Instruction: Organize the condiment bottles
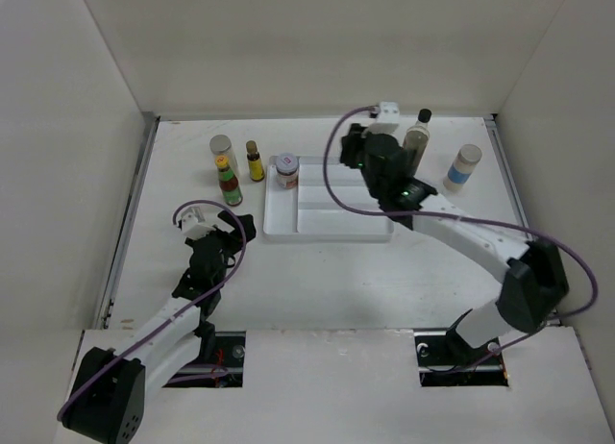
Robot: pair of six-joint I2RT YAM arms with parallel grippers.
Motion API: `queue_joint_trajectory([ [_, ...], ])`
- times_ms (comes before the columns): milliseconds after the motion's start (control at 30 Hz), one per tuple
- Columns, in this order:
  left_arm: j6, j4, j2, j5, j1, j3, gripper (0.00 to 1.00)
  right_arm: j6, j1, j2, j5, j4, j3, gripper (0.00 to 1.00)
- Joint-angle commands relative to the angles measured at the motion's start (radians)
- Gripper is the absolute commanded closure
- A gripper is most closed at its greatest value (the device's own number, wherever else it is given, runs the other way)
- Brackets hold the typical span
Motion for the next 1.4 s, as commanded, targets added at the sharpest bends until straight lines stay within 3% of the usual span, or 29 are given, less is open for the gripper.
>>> queue_joint_trajectory([
  [0, -0.006, 0.051, 0.013, -0.002, -0.012, 0.005, 0.0, 0.032, -0.1, -0.13, 0.184, 0.039, -0.211, 0.58],
  [100, -0.006, 0.061, 0.021, 0.004, -0.018, 0.007, 0.0, 0.058, -0.194, -0.19, 0.255, -0.017, -0.337, 0.59],
  [133, -0.006, 0.064, 0.024, 0.001, -0.021, 0.008, 0.0, 0.069, -0.223, -0.195, 0.267, -0.039, -0.361, 0.55],
  [267, -0.006, 0.068, 0.038, 0.003, -0.015, 0.01, 0.0, 0.106, -0.32, -0.175, 0.252, -0.059, -0.408, 0.18],
  [333, -0.006, 0.068, 0.028, 0.007, -0.015, 0.007, 0.0, 0.104, -0.364, -0.143, 0.229, -0.057, -0.397, 0.1],
  [467, -0.006, 0.068, 0.041, 0.006, -0.009, 0.01, 0.0, 0.103, -0.412, -0.083, 0.146, -0.065, -0.359, 0.07],
  [733, -0.006, 0.068, 0.042, 0.016, 0.002, 0.008, 0.0, 0.133, -0.461, -0.014, 0.085, -0.039, -0.391, 0.12],
  [867, -0.006, 0.07, 0.044, 0.013, -0.004, 0.012, 0.0, 0.149, -0.469, 0.002, 0.048, 0.004, -0.392, 0.24],
  [967, -0.006, 0.071, 0.05, 0.019, 0.003, 0.013, 0.0, 0.149, -0.475, 0.011, 0.034, 0.033, -0.378, 0.41],
  [1067, -0.006, 0.067, 0.021, 0.02, 0.003, 0.005, 0.0, 0.147, -0.47, -0.05, 0.048, 0.049, -0.386, 0.5],
  [1233, -0.006, 0.064, 0.021, 0.021, 0.01, 0.004, 0.0, 0.095, -0.397, -0.185, 0.092, 0.021, -0.352, 0.52],
  [1367, -0.006, 0.071, 0.033, 0.015, 0.008, 0.007, 0.0, 0.084, -0.253, -0.193, 0.089, -0.017, -0.287, 0.51],
])
